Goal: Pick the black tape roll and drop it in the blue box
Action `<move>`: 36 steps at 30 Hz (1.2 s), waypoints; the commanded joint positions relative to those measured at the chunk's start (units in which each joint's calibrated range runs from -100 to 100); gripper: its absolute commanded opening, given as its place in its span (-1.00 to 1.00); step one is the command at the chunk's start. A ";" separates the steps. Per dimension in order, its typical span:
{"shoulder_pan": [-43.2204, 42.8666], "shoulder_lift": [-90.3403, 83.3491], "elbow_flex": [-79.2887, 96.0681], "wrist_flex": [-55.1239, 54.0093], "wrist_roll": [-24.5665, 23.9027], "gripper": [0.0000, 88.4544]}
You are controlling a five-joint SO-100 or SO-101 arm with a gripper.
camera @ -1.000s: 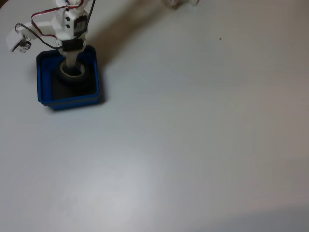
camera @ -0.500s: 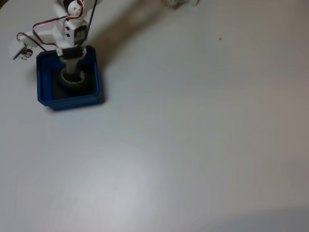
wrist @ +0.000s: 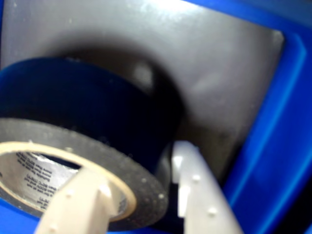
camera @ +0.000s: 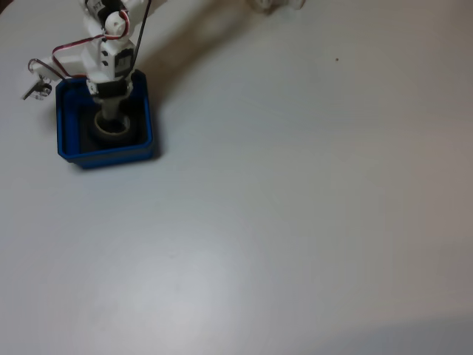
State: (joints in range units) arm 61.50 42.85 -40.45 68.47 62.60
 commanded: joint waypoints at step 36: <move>-0.78 -2.13 -3.40 -1.06 2.62 -0.71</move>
State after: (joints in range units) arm 61.31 42.85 -40.45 68.39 64.94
